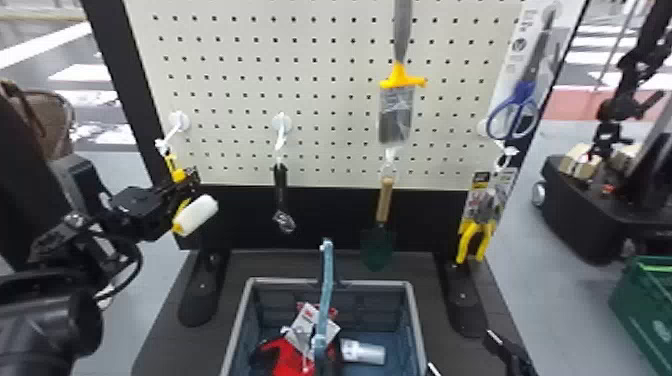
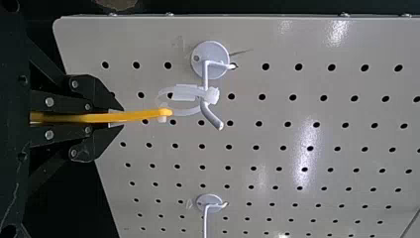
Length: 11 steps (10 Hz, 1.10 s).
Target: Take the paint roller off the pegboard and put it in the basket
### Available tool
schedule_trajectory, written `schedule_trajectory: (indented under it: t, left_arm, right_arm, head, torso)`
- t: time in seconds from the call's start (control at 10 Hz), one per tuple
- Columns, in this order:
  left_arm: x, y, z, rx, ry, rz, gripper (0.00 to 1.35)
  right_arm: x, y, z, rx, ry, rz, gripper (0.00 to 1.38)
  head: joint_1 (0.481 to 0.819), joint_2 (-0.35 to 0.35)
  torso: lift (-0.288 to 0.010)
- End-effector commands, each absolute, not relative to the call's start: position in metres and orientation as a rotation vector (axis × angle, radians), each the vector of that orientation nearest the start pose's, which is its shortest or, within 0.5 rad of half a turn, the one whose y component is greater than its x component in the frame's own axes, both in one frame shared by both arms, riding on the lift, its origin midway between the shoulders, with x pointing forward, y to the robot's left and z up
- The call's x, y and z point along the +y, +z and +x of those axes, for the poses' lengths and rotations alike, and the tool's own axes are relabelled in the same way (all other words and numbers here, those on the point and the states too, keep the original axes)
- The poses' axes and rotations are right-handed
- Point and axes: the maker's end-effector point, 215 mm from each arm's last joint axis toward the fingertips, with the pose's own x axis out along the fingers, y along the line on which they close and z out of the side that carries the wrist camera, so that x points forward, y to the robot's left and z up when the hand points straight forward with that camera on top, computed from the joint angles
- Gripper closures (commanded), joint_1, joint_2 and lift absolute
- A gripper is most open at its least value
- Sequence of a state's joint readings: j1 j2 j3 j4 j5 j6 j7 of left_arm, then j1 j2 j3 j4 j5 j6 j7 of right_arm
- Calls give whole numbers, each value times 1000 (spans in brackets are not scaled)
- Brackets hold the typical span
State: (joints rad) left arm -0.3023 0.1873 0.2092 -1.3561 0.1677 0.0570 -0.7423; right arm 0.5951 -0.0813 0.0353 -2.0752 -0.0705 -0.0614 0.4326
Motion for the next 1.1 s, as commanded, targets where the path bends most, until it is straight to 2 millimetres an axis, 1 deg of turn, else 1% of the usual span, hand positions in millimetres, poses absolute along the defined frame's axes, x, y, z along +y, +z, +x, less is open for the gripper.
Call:
schedule_trajectory:
  t: [0.0, 0.5, 0.7, 1.0]
  left_arm:
    - [275, -255, 646, -80, -505, -15, 1220]
    - [274, -255, 647, -74, -509, -1, 1220]
    - [275, -241, 646, -105, -508, 31, 1220]
    - [272, -227, 644, -130, -502, 84, 1220]
  right_arm:
    - [-125, -342, 390, 28, 501, 29, 251]
    - [-126, -343, 390, 30, 501, 31, 251]
    - [-126, -343, 390, 30, 502, 31, 251]
    - [-127, -345, 389, 35, 500, 33, 251]
  head:
    - [549, 0]
    - [549, 0]
    - [549, 0]
    - [549, 0]
  torso:
    - [-100]
    - [-100]
    - [-100]
    - [-100]
